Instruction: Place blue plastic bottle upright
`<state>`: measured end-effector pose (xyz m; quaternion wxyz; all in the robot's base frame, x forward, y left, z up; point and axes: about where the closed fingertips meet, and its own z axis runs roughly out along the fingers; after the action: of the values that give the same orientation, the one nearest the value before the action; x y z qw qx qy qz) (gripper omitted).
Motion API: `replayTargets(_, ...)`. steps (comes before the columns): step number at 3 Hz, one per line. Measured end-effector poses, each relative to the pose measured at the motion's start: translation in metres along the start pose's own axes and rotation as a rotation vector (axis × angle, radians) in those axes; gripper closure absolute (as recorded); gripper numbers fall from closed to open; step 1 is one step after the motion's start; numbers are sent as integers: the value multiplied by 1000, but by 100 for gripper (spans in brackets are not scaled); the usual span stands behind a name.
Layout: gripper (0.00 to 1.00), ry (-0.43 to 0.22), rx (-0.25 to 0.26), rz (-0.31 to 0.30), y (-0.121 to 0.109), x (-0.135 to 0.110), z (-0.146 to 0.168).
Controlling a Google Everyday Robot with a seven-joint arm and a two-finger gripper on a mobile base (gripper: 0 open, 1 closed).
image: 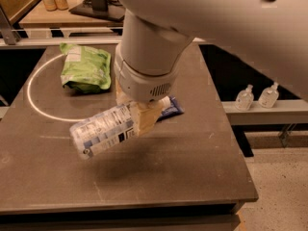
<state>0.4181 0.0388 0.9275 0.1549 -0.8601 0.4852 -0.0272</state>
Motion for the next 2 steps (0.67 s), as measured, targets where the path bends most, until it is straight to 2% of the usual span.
replayTargets(1, 100, 0, 0, 0, 0, 0, 0)
replayTargets(2, 100, 11, 21, -9, -4, 1, -1)
